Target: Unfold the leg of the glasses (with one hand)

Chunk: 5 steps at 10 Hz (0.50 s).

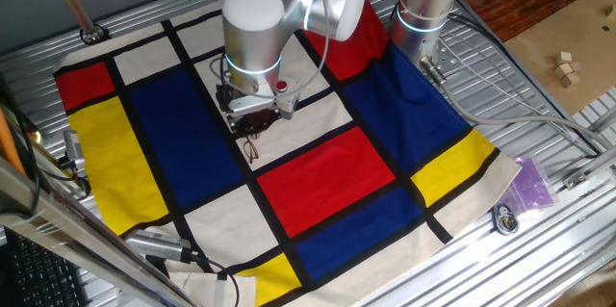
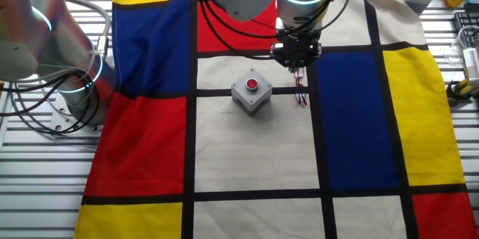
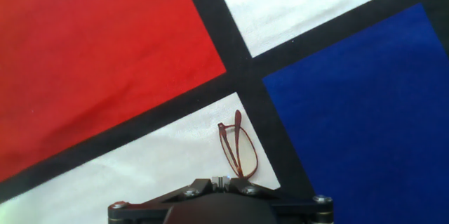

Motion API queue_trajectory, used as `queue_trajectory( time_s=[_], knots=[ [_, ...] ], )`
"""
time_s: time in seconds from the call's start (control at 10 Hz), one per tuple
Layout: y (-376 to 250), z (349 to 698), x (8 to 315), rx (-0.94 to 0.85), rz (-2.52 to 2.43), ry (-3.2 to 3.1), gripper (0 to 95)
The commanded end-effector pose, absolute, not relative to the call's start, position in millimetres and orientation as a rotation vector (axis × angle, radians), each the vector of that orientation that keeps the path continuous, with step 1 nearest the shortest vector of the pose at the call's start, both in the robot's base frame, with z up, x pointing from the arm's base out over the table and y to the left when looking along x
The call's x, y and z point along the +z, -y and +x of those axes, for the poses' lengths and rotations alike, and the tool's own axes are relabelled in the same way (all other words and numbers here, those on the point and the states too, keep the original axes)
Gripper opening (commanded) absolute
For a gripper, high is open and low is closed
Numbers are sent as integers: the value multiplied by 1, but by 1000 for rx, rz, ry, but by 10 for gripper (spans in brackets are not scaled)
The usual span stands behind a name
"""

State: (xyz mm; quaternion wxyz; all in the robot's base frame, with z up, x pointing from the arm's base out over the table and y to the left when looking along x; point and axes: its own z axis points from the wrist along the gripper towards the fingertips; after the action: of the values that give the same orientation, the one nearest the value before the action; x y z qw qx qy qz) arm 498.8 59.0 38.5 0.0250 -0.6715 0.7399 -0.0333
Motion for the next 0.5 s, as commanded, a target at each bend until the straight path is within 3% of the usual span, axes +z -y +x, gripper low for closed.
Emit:
queue_trajectory(
  time_s=[0.1,0.5],
  knots=[
    [-59,499,38,-103,-2084,-2299,0],
    [-66,505,38,-107,-2094,-2295,0]
  ],
)
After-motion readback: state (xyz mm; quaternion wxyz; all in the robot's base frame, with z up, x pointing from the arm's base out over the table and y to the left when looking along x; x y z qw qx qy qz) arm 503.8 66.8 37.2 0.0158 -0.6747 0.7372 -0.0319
